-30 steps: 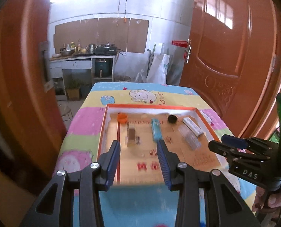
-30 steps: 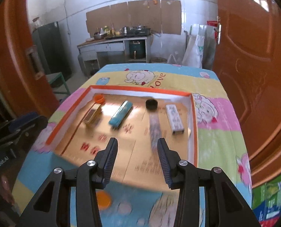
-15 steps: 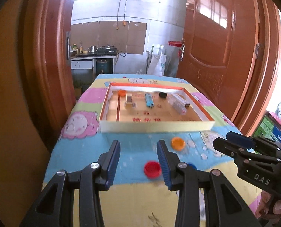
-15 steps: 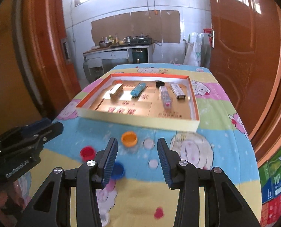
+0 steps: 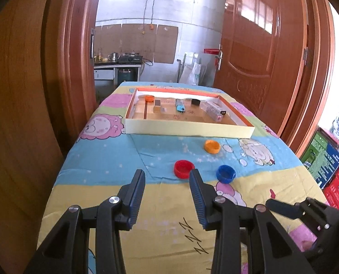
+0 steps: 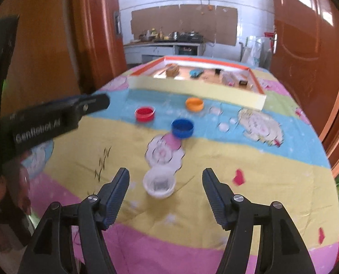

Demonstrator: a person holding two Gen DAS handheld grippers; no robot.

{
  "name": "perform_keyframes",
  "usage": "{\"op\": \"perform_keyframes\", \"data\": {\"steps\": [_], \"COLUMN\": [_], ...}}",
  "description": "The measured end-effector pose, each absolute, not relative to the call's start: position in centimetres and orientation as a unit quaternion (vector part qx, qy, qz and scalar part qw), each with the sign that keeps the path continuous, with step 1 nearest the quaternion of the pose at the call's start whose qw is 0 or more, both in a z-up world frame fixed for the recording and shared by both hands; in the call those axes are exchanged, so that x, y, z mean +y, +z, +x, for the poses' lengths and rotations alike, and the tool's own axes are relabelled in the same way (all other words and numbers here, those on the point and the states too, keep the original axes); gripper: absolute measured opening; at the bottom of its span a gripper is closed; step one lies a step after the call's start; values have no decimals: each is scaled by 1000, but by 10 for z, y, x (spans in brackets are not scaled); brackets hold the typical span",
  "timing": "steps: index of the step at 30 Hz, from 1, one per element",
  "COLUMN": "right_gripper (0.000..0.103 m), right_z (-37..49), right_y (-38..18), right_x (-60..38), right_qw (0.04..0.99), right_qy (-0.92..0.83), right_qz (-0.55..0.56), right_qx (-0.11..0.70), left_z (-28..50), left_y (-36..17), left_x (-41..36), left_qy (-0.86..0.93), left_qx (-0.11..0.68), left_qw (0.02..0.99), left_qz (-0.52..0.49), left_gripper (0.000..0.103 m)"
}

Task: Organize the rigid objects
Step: 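Withdraw both open tools from the box lid back over the cloth, then grasp the white cup with the right tool while the left tool grasps the red cap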

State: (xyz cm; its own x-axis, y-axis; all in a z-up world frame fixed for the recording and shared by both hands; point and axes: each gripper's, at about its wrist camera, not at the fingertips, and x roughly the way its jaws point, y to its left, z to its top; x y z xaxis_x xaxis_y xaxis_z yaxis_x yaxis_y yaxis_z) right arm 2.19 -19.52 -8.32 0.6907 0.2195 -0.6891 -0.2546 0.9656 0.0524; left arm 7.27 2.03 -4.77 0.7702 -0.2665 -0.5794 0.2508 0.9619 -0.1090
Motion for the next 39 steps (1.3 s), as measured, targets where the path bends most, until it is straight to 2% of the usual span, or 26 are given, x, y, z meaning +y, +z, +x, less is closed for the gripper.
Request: {"op": "perform_keyframes", "data": {"steps": [5, 7, 8, 9, 11, 24, 28, 29, 30, 39], "right_gripper": [68, 64, 55, 42, 30, 30, 30, 30, 30, 30], "right_z": [25, 26, 27, 28, 30, 33, 31, 31, 31, 31], "right_y": [-95, -96, -96, -96, -94, -95, -96, -96, -96, -97], "right_x": [-190, -190, -190, -191, -194, -206, -208, -208, -208, -210], "right_qw": [918, 919, 919, 920, 922, 921, 922, 922, 922, 923], "right_qy": [123, 124, 123, 121, 118, 134, 134, 134, 134, 134], "right_qz": [-41, -40, -39, -40, -40, -17, -15, -14, -14, -9], "right_qx": [374, 373, 372, 370, 368, 364, 362, 362, 362, 362], "left_z": [75, 80, 82, 85, 93, 133, 142, 145, 148, 140], "left_y": [-52, -54, -56, -57, -61, -84, -82, -84, -86, -76], "left_x": [16, 13, 11, 10, 4, -32, -37, -38, -38, -30], "left_qy": [-138, -138, -139, -141, -146, -174, -147, -145, -147, -171], "left_qx": [317, 322, 325, 329, 339, 423, 418, 421, 428, 400], "left_qw": [938, 937, 935, 934, 929, 888, 894, 893, 889, 899], "left_qz": [-5, -1, 1, 2, 11, 45, 66, 69, 68, 43], "left_gripper": [40, 40, 40, 40, 40, 40, 39, 32, 30, 30]}}
